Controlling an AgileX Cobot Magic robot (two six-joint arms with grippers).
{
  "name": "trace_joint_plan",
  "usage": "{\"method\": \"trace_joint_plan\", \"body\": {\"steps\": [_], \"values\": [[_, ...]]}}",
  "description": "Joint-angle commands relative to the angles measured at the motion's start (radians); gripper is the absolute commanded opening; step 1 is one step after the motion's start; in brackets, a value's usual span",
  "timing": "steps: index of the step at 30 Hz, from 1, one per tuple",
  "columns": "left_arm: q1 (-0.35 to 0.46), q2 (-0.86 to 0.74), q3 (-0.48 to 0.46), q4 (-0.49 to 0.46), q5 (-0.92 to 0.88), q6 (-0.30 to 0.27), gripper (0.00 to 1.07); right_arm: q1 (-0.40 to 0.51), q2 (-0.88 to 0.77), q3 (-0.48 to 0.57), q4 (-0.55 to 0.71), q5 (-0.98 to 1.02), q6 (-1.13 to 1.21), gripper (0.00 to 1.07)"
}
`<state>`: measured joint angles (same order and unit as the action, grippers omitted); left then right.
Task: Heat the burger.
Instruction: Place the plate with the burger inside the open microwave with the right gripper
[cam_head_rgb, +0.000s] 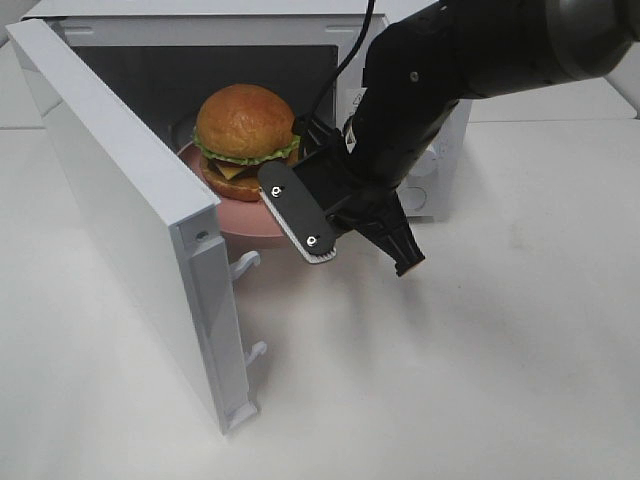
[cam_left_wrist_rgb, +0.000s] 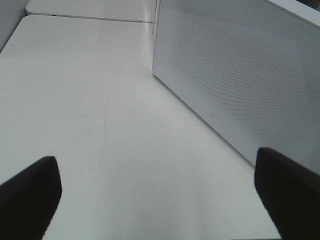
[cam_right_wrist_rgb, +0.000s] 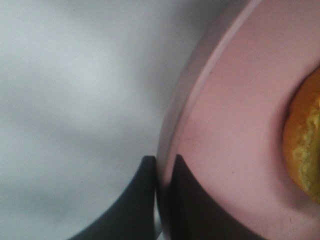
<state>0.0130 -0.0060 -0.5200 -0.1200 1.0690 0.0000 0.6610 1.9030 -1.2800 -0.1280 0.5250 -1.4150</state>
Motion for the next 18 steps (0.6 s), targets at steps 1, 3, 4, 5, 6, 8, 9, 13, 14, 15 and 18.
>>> {"method": "trace_joint_plan", "body": {"steps": [1, 3, 4, 5, 6, 8, 9, 13, 14, 15, 18], "values": [[-0.002, -0.015, 0.001, -0.003, -0.001, -0.008, 0.99, -0.017, 0.012, -0.056, -0.024, -0.035, 0.061, 0.00], [-0.002, -0.015, 0.001, -0.003, -0.001, -0.008, 0.99, -0.017, 0.027, -0.083, -0.024, -0.026, 0.067, 0.00], [-0.002, -0.015, 0.001, -0.003, -0.001, -0.008, 0.99, -0.017, 0.027, -0.083, -0.024, -0.026, 0.067, 0.00], [-0.002, -0.015, 0.001, -0.003, -0.001, -0.008, 0.99, -0.017, 0.043, -0.110, -0.024, -0.015, 0.081, 0.00], [-0.002, -0.015, 0.001, -0.003, -0.001, -0.008, 0.99, -0.017, 0.054, -0.124, -0.024, -0.007, 0.086, 0.00], [-0.002, -0.015, 0.001, -0.003, -0.001, -0.008, 0.99, -0.017, 0.071, -0.151, -0.025, 0.004, 0.089, 0.00], [-0.002, -0.015, 0.001, -0.003, -0.001, -0.008, 0.99, -0.017, 0.071, -0.151, -0.025, 0.004, 0.089, 0.00], [-0.002, -0.015, 0.001, -0.003, -0.001, -0.008, 0.99, -0.017, 0.111, -0.215, -0.030, 0.022, 0.110, 0.00], [-0.002, -0.015, 0.001, -0.003, -0.001, -0.008, 0.99, -0.017, 0.128, -0.237, -0.033, 0.025, 0.117, 0.00], [-0.002, -0.015, 0.001, -0.003, -0.001, -0.008, 0.99, -0.017, 0.128, -0.237, -0.033, 0.025, 0.117, 0.00], [-0.002, -0.015, 0.001, -0.003, -0.001, -0.008, 0.99, -0.017, 0.153, -0.273, -0.033, 0.046, 0.117, 0.00]]}}
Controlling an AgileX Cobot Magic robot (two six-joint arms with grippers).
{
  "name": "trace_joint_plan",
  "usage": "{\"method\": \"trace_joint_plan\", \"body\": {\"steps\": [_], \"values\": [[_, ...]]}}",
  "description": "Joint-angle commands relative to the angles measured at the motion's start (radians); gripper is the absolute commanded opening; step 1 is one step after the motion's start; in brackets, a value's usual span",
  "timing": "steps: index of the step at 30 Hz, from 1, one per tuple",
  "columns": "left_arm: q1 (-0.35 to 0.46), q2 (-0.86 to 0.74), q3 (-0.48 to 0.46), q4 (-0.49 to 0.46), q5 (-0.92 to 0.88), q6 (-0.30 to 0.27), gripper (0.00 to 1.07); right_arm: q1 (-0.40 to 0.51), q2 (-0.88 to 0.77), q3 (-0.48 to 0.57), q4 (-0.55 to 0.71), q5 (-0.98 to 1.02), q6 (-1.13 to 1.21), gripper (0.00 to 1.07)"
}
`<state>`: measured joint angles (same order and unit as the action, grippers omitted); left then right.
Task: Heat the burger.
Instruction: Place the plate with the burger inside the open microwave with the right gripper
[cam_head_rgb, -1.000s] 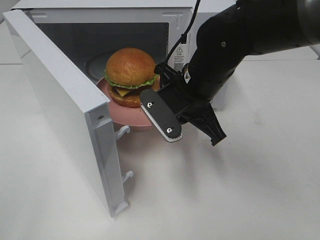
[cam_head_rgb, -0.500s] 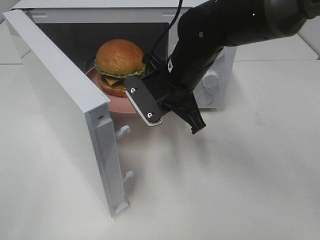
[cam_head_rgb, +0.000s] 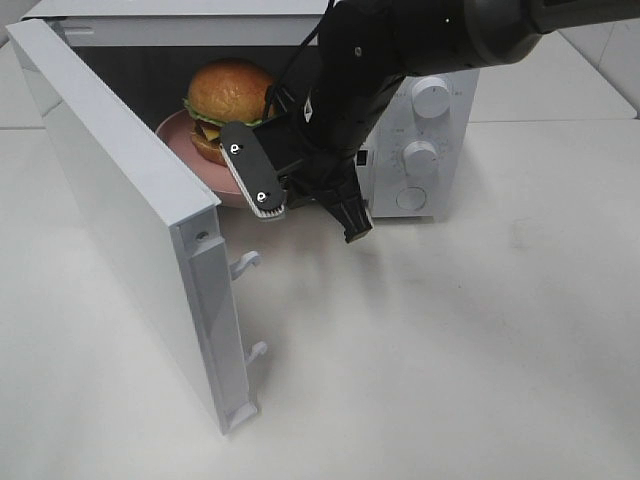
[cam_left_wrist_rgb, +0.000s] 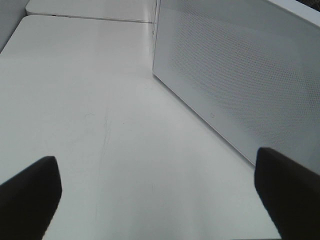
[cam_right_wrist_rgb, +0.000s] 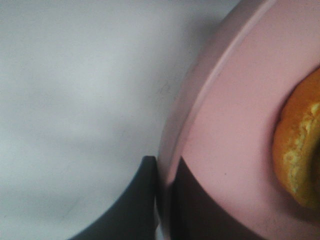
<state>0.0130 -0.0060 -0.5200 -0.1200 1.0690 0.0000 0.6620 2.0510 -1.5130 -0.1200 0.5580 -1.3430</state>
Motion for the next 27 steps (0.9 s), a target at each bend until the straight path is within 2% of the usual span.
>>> {"method": "trace_joint_plan", "body": {"steps": [1, 9, 17, 27], "values": [[-0.002, -0.015, 0.001, -0.003, -0.001, -0.008, 0.99, -0.018, 0.013, -0.052, -0.041, 0.025, 0.045, 0.00], [-0.002, -0.015, 0.001, -0.003, -0.001, -0.008, 0.99, -0.018, 0.084, -0.167, -0.086, 0.067, 0.108, 0.00], [-0.002, -0.015, 0.001, -0.003, -0.001, -0.008, 0.99, -0.018, 0.120, -0.229, -0.089, 0.067, 0.113, 0.00], [-0.002, -0.015, 0.001, -0.003, -0.001, -0.008, 0.99, -0.018, 0.215, -0.384, -0.093, 0.091, 0.132, 0.00]]}}
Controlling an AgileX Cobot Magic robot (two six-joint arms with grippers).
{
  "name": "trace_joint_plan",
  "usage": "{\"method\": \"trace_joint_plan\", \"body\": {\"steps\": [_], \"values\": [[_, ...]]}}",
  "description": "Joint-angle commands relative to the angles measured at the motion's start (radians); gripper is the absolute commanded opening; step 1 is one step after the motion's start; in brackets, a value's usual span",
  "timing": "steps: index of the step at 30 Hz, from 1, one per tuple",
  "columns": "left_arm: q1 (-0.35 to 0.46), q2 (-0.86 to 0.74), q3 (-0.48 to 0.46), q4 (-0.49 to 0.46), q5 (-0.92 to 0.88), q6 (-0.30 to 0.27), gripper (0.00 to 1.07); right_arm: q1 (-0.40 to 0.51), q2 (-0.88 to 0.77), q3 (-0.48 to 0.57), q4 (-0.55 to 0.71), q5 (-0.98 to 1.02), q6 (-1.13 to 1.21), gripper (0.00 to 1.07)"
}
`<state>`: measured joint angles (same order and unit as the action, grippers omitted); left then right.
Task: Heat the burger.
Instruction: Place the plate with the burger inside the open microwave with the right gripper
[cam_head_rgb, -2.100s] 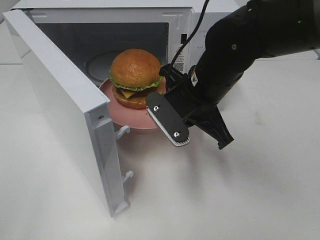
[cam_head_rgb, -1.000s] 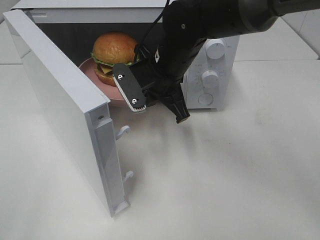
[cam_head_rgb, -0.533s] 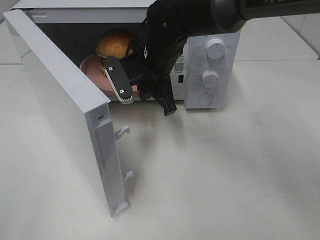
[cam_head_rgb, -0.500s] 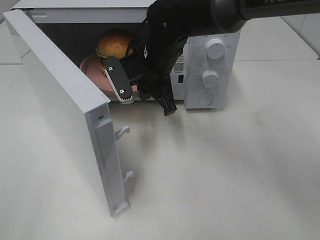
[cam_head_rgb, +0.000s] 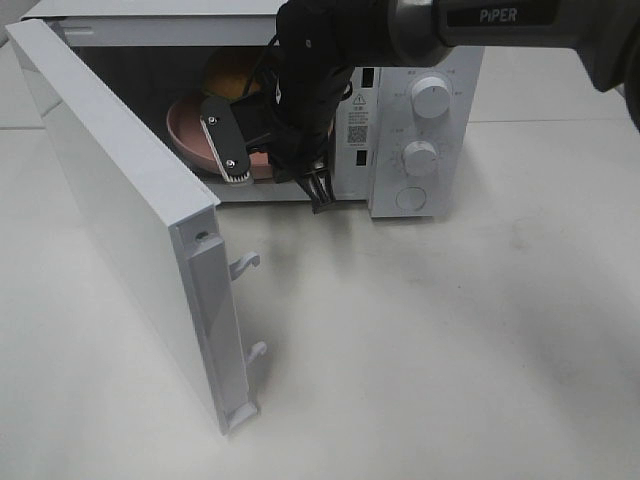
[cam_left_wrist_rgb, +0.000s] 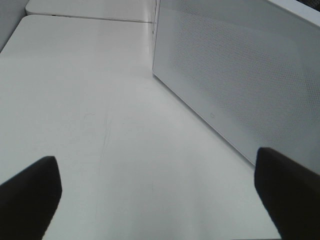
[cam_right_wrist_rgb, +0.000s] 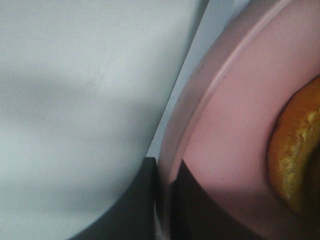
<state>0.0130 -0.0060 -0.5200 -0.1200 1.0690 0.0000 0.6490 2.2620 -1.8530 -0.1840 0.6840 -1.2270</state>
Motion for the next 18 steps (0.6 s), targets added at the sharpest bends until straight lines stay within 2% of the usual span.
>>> {"method": "trace_joint_plan", "body": {"steps": [1, 7, 18], "values": [[-0.002, -0.015, 0.001, -0.003, -0.001, -0.008, 0.99, -0.005, 0.004, -0.044, -0.029, -0.035, 0.016, 0.00], [-0.002, -0.015, 0.001, -0.003, -0.001, -0.008, 0.99, 0.001, 0.044, -0.095, -0.029, -0.034, 0.016, 0.00], [-0.002, -0.015, 0.001, -0.003, -0.001, -0.008, 0.99, 0.018, 0.070, -0.107, -0.029, -0.075, -0.015, 0.00]]}}
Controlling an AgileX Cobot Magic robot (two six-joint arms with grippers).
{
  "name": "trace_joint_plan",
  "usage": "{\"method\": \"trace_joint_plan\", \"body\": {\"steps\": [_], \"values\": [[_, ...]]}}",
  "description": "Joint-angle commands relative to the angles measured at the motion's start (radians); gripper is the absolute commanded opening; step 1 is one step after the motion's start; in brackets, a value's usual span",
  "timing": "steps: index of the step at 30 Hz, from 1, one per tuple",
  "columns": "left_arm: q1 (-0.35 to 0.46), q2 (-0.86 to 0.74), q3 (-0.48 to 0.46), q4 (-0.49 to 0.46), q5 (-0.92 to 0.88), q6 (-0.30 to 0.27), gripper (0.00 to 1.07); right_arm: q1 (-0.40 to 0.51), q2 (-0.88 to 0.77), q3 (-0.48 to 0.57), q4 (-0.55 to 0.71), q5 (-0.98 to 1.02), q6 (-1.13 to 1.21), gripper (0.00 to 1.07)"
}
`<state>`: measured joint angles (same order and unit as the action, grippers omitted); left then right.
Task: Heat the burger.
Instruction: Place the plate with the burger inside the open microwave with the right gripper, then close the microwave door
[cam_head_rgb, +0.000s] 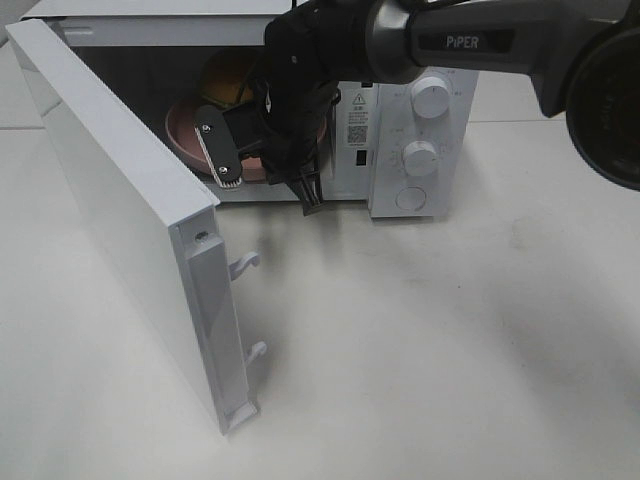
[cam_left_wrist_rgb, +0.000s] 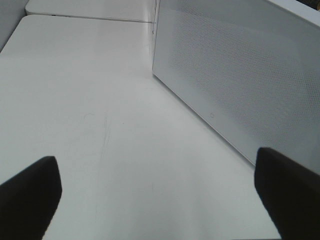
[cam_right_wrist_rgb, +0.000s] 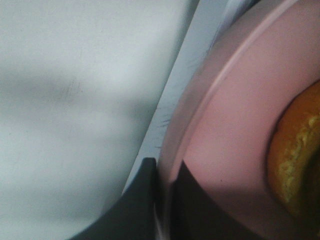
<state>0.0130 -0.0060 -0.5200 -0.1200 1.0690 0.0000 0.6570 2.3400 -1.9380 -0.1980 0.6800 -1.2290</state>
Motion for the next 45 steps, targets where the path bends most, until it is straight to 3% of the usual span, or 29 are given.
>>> {"method": "trace_joint_plan", "body": {"steps": [1, 12, 14, 16, 19, 20, 22, 32, 37, 42, 45], "values": [[-0.002, -0.015, 0.001, -0.003, -0.001, -0.008, 0.99, 0.010, -0.008, -0.022, -0.015, -0.071, -0.013, 0.00], [-0.002, -0.015, 0.001, -0.002, -0.001, -0.008, 0.99, 0.020, 0.000, -0.022, -0.015, -0.099, 0.052, 0.06], [-0.002, -0.015, 0.001, -0.002, -0.001, -0.008, 0.99, 0.020, 0.000, -0.022, -0.030, -0.106, 0.099, 0.12], [-0.002, -0.015, 0.001, -0.002, -0.001, -0.008, 0.99, 0.019, 0.000, -0.022, -0.045, -0.107, 0.179, 0.26], [-0.002, -0.015, 0.001, -0.002, -0.001, -0.008, 0.99, 0.019, 0.000, -0.022, -0.047, -0.107, 0.188, 0.31], [-0.002, -0.015, 0.001, -0.002, -0.001, -0.008, 0.99, 0.019, 0.000, -0.022, -0.052, -0.107, 0.201, 0.38], [-0.002, -0.015, 0.001, -0.002, -0.001, -0.008, 0.99, 0.019, 0.000, -0.021, -0.056, -0.107, 0.211, 0.42], [-0.002, -0.015, 0.001, -0.002, -0.001, -0.008, 0.99, 0.019, -0.009, -0.008, -0.056, -0.103, 0.260, 0.44], [-0.002, -0.015, 0.001, -0.002, -0.001, -0.007, 0.99, 0.019, -0.044, 0.063, -0.056, -0.117, 0.260, 0.49], [-0.002, -0.015, 0.001, -0.003, -0.001, -0.007, 0.99, 0.019, -0.095, 0.162, -0.032, -0.169, 0.260, 0.69], [-0.002, -0.015, 0.001, -0.003, -0.001, -0.007, 0.99, 0.019, -0.105, 0.181, -0.030, -0.188, 0.260, 0.72]]}}
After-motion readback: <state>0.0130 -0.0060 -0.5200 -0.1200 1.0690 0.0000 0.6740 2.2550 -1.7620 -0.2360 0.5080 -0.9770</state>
